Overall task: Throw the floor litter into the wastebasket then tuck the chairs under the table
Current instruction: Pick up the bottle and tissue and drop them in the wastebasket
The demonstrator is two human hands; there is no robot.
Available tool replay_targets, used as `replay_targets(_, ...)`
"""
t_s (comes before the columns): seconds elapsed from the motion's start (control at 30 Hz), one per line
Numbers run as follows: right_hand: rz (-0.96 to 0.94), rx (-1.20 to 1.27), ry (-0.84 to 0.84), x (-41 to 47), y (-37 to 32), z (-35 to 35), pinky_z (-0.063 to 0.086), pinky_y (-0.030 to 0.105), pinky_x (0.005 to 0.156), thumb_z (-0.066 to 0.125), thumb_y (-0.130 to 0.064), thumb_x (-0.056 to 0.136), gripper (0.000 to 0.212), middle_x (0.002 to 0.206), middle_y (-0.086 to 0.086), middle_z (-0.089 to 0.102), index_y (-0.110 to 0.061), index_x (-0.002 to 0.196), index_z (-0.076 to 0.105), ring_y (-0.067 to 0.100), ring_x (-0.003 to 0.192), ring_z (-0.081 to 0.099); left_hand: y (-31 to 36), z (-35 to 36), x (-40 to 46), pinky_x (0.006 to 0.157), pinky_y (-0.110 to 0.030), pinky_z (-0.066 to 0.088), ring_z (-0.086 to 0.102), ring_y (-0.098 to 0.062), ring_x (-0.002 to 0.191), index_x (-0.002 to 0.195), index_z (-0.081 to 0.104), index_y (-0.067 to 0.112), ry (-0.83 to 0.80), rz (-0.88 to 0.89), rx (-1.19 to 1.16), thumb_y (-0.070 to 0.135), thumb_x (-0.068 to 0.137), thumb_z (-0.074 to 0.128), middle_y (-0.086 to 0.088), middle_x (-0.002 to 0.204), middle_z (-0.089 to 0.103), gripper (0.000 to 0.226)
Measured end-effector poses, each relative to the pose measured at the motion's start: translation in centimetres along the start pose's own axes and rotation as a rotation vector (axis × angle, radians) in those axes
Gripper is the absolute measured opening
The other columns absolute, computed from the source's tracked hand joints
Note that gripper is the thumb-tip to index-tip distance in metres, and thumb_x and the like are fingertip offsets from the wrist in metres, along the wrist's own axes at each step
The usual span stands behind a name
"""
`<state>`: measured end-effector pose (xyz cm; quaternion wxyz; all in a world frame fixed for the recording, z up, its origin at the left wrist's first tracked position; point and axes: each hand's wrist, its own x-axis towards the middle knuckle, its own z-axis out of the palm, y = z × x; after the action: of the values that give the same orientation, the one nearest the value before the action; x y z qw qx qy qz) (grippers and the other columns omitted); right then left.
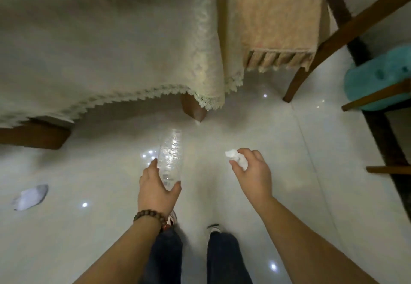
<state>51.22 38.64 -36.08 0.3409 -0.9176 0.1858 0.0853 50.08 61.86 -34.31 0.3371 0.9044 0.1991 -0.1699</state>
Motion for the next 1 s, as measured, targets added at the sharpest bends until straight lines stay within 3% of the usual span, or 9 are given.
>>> replay_targets(0.2,-0.163,0.033,-0.088,-6.1,-12.1,-8.3,0.045,0.031,0.072,0.065,-0.029,0.084,0.027,0.106,0.002,0.057,-0.024,0.111,0.062,0.024,0.09,0.057,3.4,-12.1,-8.8,0.096,-0.042,0.047,0.051,-0.027,0.114,0.139,0.037,0.015,0.191,-0.105,-0.195,0.024,0.074,0.078,-0.01,0.129,0.05,0.077)
replay_targets(0.4,-0.403,0.029,-0.217,-13.2,-20.5,-10.2,0.042,0.029,0.068,0.062,-0.03,0.087,0.023,0.102,0.001,0.056,-0.025,0.109,0.062,0.019,0.086,0.054,1.2,-19.4,-17.7,0.099,-0.044,0.045,0.049,-0.029,0.118,0.141,0.035,0.012,0.438,-0.23,-0.319,0.026,0.073,0.079,-0.012,0.13,0.048,0.082)
replay_targets(0.63,-0.687,0.001,-0.436,-21.1,-29.5,-6.5,0.041,0.025,0.069,0.058,-0.037,0.09,0.026,0.104,-0.005,0.054,-0.024,0.112,0.06,0.012,0.085,0.053,-5.2,-26.9,-26.0,0.096,-0.042,0.045,0.047,-0.027,0.115,0.137,0.038,0.012,0.737,-0.412,-0.411,0.025,0.071,0.078,-0.008,0.122,0.049,0.079)
replay_targets(0.87,-0.924,-0.064,-0.557,-28.7,-39.6,0.2,0.044,0.033,0.071,0.059,-0.038,0.088,0.025,0.098,-0.002,0.052,-0.023,0.108,0.059,0.017,0.087,0.053,-14.7,-33.0,-33.3,0.094,-0.043,0.046,0.048,-0.029,0.113,0.135,0.041,0.013,0.965,-0.622,-0.513,0.028,0.069,0.077,-0.01,0.121,0.05,0.076)
replay_targets(1.0,-1.017,-0.091,-0.659,-34.6,-44.6,5.9,0.049,0.04,0.078,0.059,-0.037,0.088,0.027,0.102,0.0,0.054,-0.023,0.111,0.059,0.019,0.091,0.055,-21.1,-36.8,-36.1,0.086,-0.032,0.042,0.047,-0.026,0.11,0.133,0.042,0.013,1.085,-0.708,-0.539,0.027,0.072,0.077,-0.008,0.119,0.049,0.072)
